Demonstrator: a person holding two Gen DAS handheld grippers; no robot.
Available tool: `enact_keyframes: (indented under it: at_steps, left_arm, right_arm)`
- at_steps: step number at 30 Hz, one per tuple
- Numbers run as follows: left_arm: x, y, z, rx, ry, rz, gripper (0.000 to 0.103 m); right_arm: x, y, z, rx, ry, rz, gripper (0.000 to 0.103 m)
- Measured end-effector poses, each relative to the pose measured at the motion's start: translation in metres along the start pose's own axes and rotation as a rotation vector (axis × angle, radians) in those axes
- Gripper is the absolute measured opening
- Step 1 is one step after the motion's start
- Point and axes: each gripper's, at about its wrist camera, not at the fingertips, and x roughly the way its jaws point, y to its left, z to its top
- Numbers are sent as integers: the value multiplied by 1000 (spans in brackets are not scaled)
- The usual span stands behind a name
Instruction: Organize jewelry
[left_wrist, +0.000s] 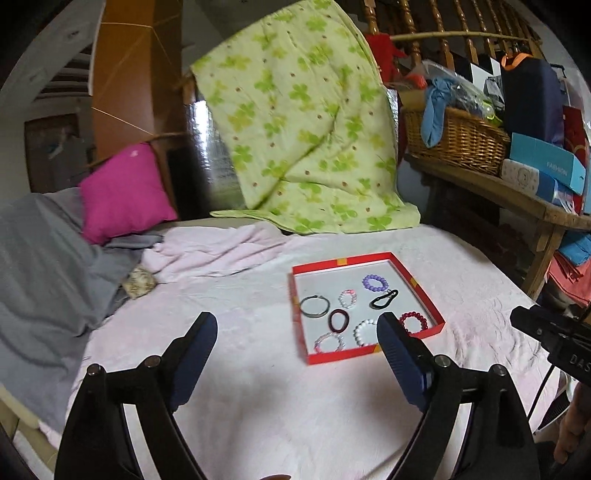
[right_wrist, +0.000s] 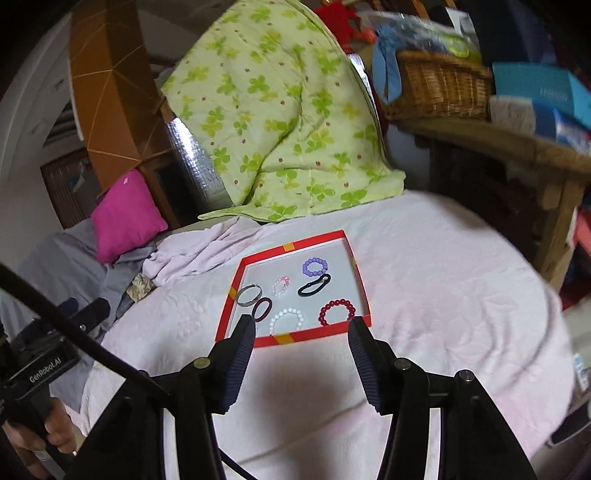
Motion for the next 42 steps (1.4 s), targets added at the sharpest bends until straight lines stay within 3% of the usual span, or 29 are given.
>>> enact_keyframes:
  at_steps: [8, 20, 42]
  left_arm:
    - [-53, 11, -18, -13, -29, 27, 89]
    - [-94, 15, -37, -5, -52, 66, 89]
    - [-132, -3, -35, 27, -96, 69, 89]
  right_arm:
    - [-52, 43, -17, -81, -30, 3, 59]
    - [-80, 73, -36, -125, -34, -8, 60]
    - [-118, 70, -39, -121, -92, -18, 64]
